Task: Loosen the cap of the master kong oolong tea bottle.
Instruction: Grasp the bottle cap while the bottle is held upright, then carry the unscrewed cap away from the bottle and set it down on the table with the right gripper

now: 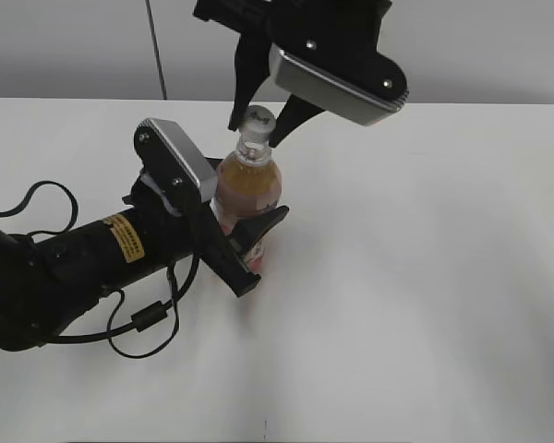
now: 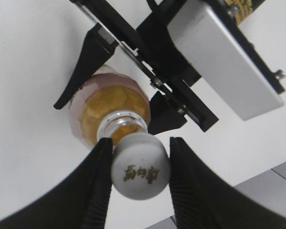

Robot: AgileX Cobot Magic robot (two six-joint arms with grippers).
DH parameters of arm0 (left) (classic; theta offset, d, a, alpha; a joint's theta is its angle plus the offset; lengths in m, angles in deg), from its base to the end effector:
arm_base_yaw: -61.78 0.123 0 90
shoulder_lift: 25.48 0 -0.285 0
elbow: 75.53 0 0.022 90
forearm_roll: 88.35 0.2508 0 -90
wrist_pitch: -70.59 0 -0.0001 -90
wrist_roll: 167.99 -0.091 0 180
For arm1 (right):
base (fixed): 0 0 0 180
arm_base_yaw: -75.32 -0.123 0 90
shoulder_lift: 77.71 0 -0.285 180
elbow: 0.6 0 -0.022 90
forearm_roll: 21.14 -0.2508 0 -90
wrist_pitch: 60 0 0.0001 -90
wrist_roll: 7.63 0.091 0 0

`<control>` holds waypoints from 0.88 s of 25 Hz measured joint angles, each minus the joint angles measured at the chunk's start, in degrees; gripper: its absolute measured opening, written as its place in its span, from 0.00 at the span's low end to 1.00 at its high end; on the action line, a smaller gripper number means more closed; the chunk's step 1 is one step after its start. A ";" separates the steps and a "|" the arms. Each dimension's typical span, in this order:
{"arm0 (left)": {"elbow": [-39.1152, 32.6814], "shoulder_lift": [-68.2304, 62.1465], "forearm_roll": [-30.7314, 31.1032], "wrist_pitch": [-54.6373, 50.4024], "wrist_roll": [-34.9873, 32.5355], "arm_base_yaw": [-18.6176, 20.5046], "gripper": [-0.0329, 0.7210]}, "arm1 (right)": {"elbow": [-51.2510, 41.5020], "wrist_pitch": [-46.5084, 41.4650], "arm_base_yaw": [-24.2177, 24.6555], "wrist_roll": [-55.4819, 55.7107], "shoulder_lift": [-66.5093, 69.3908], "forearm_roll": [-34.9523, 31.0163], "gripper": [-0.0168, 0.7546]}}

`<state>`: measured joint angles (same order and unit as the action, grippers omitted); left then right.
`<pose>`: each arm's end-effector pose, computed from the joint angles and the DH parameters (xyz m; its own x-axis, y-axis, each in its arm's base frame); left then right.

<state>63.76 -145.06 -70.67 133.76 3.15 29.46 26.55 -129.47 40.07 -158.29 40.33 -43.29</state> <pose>0.2679 -0.1987 0.1295 0.1013 0.2698 -0.9576 0.7443 0.6181 0.2529 0.3209 0.2662 0.3132 0.9963 0.0072 0.0857 0.0477 -0.8756 -0.4806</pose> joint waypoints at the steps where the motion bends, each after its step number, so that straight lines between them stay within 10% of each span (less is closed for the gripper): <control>1: 0.00 0.00 0.29 0.00 0.00 0.00 0.63 | 0.00 0.00 0.00 0.06 -0.50 0.00 0.38; 6: 0.00 0.00 0.71 0.00 0.00 0.00 0.63 | 0.00 0.00 0.05 8.07 -2.24 0.24 0.38; 22: -0.67 0.00 -4.09 1.50 7.63 0.00 0.63 | 0.00 5.68 10.94 81.00 -2.53 3.26 0.38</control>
<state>63.09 -145.06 -74.76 135.26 10.77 29.46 26.55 -123.79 51.00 -77.29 37.81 -40.03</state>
